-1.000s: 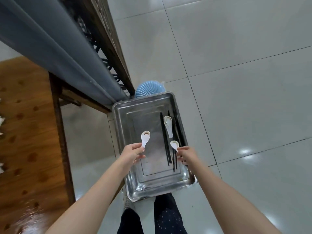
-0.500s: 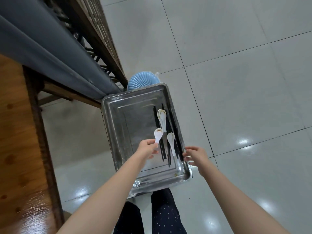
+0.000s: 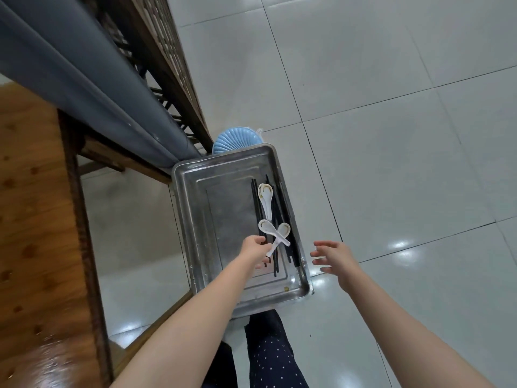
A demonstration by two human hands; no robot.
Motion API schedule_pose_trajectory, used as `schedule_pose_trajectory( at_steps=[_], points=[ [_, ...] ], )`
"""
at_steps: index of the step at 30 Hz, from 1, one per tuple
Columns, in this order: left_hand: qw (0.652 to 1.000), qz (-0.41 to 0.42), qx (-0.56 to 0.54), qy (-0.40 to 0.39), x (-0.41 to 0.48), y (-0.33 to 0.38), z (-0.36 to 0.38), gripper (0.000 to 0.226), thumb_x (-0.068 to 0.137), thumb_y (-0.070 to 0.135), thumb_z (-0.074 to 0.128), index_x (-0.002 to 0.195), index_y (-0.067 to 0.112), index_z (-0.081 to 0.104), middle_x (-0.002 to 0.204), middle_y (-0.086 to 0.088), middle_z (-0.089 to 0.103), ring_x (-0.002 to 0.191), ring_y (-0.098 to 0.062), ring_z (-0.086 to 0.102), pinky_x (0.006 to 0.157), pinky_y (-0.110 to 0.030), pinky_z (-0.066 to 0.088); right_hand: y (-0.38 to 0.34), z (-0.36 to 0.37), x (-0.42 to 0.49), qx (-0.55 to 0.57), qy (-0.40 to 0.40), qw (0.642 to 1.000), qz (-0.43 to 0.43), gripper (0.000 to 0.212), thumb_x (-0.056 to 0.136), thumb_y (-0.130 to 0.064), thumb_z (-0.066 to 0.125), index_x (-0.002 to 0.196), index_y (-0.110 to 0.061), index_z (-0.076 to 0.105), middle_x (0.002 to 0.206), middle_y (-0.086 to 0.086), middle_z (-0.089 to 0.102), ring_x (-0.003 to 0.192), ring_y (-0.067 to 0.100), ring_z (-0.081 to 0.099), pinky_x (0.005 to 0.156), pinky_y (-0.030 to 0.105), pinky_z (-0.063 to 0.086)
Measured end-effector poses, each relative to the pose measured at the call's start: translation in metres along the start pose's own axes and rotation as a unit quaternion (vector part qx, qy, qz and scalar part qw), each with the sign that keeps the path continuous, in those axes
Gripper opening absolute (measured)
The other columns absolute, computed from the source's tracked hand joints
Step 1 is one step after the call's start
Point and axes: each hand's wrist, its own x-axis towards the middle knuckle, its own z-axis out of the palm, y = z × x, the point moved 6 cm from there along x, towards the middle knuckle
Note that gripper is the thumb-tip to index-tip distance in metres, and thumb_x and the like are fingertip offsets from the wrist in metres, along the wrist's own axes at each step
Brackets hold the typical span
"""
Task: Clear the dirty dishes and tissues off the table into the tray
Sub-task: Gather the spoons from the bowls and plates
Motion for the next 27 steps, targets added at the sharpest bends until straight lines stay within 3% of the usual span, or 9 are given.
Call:
schedule_pose_trajectory(
  at_steps=[3, 8, 12, 18, 24, 27],
  points=[
    [0.999, 0.031, -0.018, 0.007, -0.018, 0.005, -0.022, 0.040, 0.097, 0.015, 0.056, 0.135, 0.011, 0.048, 0.119, -0.007, 0.060, 0.082, -0.018, 0.062, 0.081, -0.032, 0.045, -0.021, 0.011, -0.018, -0.001, -0.010, 1.000, -0.021, 0.019, 0.093, -0.006, 0.049, 0.107, -0.011, 0.061, 0.086, 0.008, 0.066, 0.072, 0.020, 0.061, 0.059, 0.027, 0.043],
    [0.993, 0.090, -0.070, 0.035, -0.063, 0.008, -0.065, 0.035, 0.095, 0.018, 0.059, 0.129, 0.015, 0.052, 0.115, 0.000, 0.058, 0.082, -0.014, 0.063, 0.068, -0.026, 0.046, -0.056, 0.040, -0.055, -0.014, -0.027, 0.996, -0.086, 0.016, 0.091, -0.006, 0.055, 0.105, -0.011, 0.062, 0.086, 0.006, 0.066, 0.070, 0.015, 0.058, 0.068, 0.030, 0.045],
    [0.984, 0.107, -0.123, 0.068, -0.097, 0.002, -0.100, 0.033, 0.096, 0.018, 0.059, 0.128, 0.018, 0.053, 0.110, 0.002, 0.059, 0.082, -0.013, 0.061, 0.065, -0.024, 0.046, -0.077, 0.064, -0.087, -0.051, -0.019, 0.988, -0.145, 0.022, 0.085, -0.003, 0.062, 0.107, -0.008, 0.064, 0.093, 0.008, 0.064, 0.065, 0.012, 0.055, 0.054, 0.020, 0.040],
    [0.973, 0.123, -0.174, 0.091, -0.143, -0.009, -0.157, 0.033, 0.096, 0.016, 0.058, 0.129, 0.016, 0.053, 0.117, -0.005, 0.061, 0.087, -0.018, 0.061, 0.070, -0.029, 0.046, -0.102, 0.104, -0.140, -0.063, -0.027, 0.977, -0.202, 0.018, 0.082, -0.001, 0.063, 0.099, -0.008, 0.066, 0.096, 0.010, 0.063, 0.070, 0.017, 0.058, 0.052, 0.019, 0.038],
    [0.961, 0.155, -0.202, 0.108, -0.184, -0.034, -0.226, 0.032, 0.096, 0.011, 0.057, 0.128, 0.014, 0.055, 0.112, -0.006, 0.063, 0.081, -0.017, 0.061, 0.067, -0.028, 0.046, -0.108, 0.154, -0.202, -0.062, -0.003, 0.962, -0.266, 0.018, 0.079, -0.009, 0.070, 0.094, -0.016, 0.067, 0.094, 0.003, 0.063, 0.085, 0.019, 0.063, 0.057, 0.021, 0.040],
    [0.957, 0.174, -0.206, 0.105, -0.207, -0.063, -0.263, 0.032, 0.096, 0.010, 0.056, 0.128, 0.014, 0.054, 0.106, -0.004, 0.062, 0.073, -0.013, 0.060, 0.063, -0.025, 0.046, -0.093, 0.192, -0.232, -0.039, 0.007, 0.960, -0.277, 0.017, 0.080, -0.010, 0.071, 0.095, -0.016, 0.068, 0.097, 0.005, 0.065, 0.086, 0.021, 0.063, 0.068, 0.031, 0.051]
  ],
)
